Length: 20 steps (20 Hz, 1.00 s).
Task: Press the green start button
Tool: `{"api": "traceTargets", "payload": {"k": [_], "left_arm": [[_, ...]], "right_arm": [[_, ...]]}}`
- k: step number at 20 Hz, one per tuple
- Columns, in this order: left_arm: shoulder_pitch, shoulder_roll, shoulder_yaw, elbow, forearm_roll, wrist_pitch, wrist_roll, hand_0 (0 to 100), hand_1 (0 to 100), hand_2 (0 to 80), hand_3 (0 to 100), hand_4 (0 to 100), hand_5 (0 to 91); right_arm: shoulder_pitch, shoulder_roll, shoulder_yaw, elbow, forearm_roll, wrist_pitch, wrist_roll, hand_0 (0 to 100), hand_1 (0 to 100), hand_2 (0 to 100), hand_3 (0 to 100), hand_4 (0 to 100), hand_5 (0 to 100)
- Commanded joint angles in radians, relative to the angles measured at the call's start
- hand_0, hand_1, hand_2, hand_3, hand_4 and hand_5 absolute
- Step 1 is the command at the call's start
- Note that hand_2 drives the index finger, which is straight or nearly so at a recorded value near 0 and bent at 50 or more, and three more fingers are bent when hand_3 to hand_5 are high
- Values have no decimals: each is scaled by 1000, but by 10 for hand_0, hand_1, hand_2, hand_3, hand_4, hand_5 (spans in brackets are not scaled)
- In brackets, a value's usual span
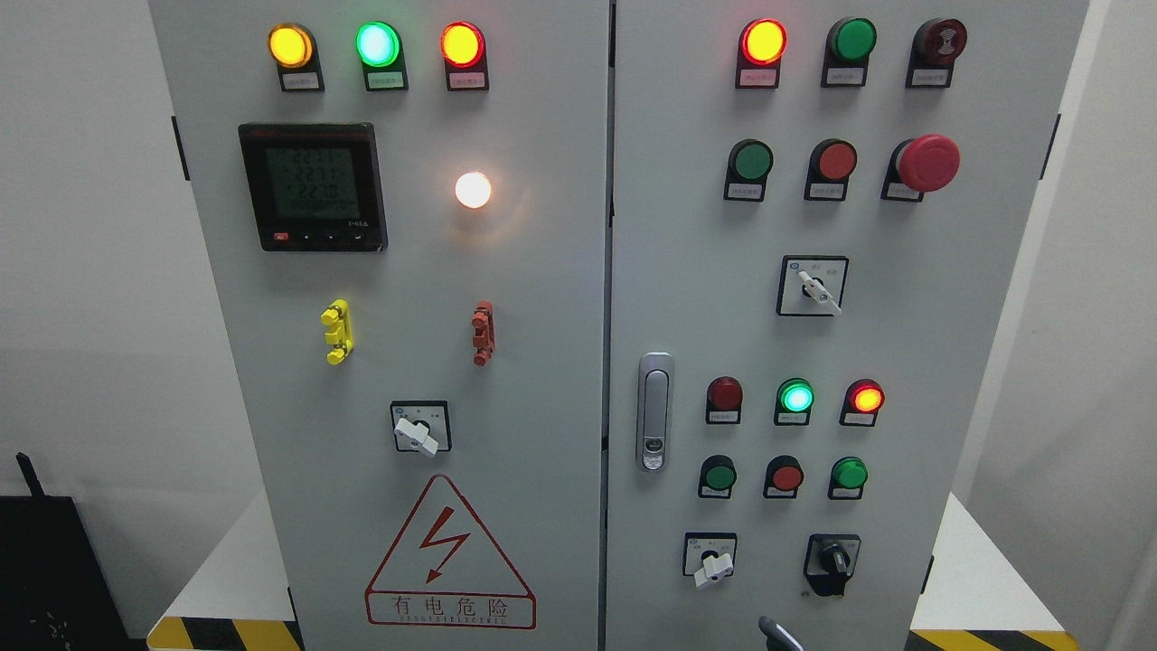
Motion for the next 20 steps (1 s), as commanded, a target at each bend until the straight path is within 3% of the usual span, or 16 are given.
{"api": "traceTargets", "payload": {"k": [1,7,12,20], "left_arm": [[0,0,0,0,0,0,0,120,556,0,0,0,0],[0,0,0,0,0,0,0,120,556,0,0,0,0],[0,0,0,0,0,0,0,120,556,0,0,0,0],[0,0,1,0,0,0,0,120,556,0,0,0,0]], "right_arm": [[-36,1,1,-8,140,-9,-26,221,325,0,304,215,0],[-77,3,-8,-3,338,-31,-77,209,332,0,460,389,170],[-115,3,-34,6,484,-41,-98,417,325,0,521,499,308],[-174,4,-65,41,674,-86,-164,563,311,0,548,549,408]]}}
